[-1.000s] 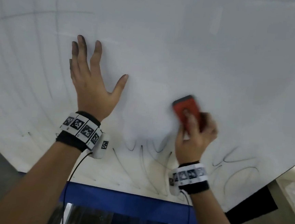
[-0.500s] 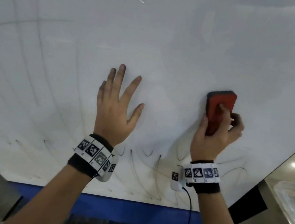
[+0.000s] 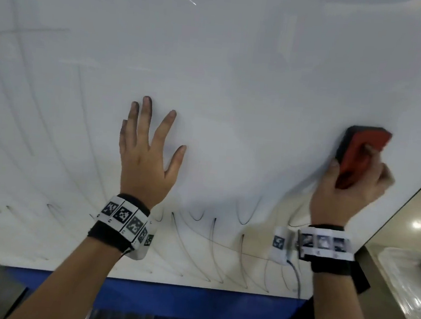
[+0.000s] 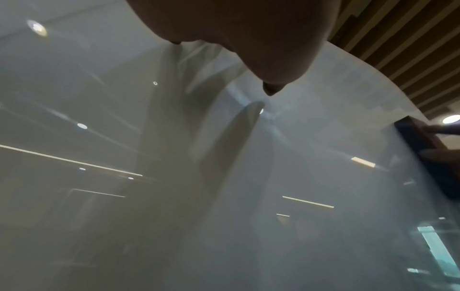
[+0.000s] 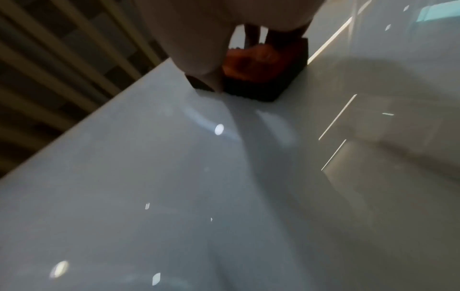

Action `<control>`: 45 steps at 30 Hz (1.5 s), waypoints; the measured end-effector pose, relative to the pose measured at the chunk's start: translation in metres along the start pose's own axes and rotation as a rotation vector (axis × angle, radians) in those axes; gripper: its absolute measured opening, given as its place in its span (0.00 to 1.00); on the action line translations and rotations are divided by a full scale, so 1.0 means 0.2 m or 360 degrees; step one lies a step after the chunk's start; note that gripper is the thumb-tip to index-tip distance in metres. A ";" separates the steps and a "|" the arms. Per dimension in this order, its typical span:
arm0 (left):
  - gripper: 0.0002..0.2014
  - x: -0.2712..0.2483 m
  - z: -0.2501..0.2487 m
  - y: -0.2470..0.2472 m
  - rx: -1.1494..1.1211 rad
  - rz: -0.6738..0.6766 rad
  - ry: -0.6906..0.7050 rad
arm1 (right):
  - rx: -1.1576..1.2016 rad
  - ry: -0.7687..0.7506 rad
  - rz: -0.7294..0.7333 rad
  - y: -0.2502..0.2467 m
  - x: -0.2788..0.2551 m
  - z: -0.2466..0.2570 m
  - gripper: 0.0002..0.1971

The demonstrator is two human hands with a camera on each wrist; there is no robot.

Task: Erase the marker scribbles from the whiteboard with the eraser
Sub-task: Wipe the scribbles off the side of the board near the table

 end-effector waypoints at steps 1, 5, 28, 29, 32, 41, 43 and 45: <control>0.31 -0.01 -0.03 0.00 -0.0008 0.0009 -0.0058 | -0.0034 -0.0002 0.0039 0.03 -0.12 0.01 0.25; 0.31 -0.01 -0.24 -0.04 -0.0110 0.0007 -0.0170 | -0.0234 -0.0558 0.1029 0.20 -0.84 0.06 0.26; 0.31 -0.13 -0.44 0.14 0.0274 0.0156 0.0122 | -0.0033 -0.0030 0.0786 -0.06 -0.56 -0.15 0.24; 0.31 -0.13 -0.43 0.14 0.0268 0.0154 0.0129 | -0.0043 0.0046 0.0606 -0.13 -0.48 -0.22 0.24; 0.32 -0.14 -0.44 0.13 0.0233 0.0172 0.0132 | -0.0099 0.0401 0.0069 -0.34 -0.29 -0.47 0.28; 0.32 -0.15 -0.48 0.14 0.0191 0.0160 0.0038 | -0.0202 -0.0207 0.0974 -0.01 -0.70 -0.11 0.24; 0.32 -0.16 -0.46 0.15 0.0234 0.0143 0.0069 | -0.0194 -0.0182 0.0883 -0.08 -0.60 -0.21 0.23; 0.31 -0.16 -0.44 0.15 0.0235 0.0134 0.0089 | -0.0171 0.0073 0.0504 -0.23 -0.44 -0.39 0.26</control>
Point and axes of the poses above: each hand's wrist, its own x-axis towards the middle knuckle, its own y-axis out of the palm, z = x × y, the point moved 5 cm from there along x, towards the middle knuckle, and after that the axes turned 11 degrees about x, right-handed, at the moved point
